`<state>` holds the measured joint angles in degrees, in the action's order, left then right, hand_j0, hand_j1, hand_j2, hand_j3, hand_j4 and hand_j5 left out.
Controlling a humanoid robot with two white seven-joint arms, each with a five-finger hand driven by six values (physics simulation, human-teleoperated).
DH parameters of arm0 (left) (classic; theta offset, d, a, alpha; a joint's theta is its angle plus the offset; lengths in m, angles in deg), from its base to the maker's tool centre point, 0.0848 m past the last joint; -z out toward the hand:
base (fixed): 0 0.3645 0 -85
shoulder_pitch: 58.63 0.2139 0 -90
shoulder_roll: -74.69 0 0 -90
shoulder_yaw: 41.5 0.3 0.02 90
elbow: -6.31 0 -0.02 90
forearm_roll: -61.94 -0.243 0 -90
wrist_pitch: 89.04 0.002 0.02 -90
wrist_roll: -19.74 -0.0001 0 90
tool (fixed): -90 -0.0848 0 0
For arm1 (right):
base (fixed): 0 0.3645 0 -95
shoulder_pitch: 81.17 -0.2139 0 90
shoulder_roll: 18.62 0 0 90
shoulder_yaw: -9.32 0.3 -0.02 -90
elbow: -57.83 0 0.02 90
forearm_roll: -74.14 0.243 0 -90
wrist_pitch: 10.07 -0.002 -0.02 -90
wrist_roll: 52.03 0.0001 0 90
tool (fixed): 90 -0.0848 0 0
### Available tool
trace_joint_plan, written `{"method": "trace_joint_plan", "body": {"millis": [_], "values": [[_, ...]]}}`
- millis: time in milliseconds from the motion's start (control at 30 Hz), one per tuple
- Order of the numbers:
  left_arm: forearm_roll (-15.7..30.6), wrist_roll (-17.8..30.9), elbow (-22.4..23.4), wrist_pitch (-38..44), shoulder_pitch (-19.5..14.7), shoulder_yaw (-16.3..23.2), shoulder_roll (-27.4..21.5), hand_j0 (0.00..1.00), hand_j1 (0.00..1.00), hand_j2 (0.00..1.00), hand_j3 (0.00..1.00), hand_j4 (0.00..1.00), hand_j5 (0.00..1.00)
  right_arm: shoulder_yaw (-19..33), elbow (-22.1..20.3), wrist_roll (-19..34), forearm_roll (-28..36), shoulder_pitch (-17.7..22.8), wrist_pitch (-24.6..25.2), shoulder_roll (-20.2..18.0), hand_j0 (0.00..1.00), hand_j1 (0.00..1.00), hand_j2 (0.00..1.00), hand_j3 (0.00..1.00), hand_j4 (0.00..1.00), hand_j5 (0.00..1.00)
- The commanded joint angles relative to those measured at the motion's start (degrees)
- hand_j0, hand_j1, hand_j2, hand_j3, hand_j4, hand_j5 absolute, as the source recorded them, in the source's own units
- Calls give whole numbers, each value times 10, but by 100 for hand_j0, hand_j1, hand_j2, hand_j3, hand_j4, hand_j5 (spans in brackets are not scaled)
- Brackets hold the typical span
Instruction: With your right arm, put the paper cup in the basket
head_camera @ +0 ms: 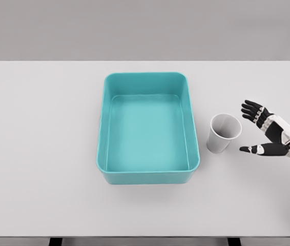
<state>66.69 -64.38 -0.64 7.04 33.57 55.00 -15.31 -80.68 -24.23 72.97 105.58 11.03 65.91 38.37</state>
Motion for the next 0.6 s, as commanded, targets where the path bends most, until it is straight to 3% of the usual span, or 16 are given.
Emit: {"method": "trace_joint_plan", "body": {"millis": [0, 567], "values": [[0, 0, 0, 1, 0, 0, 0, 100, 100, 100, 100, 100, 100, -2, 8, 0, 5, 0, 6, 8, 100, 100, 100, 100, 100, 100], [0, 0, 0, 0, 0, 0, 0, 100, 100, 100, 100, 100, 100, -30, 24, 0, 4, -5, 7, 55, 100, 100, 100, 100, 100, 100]]}}
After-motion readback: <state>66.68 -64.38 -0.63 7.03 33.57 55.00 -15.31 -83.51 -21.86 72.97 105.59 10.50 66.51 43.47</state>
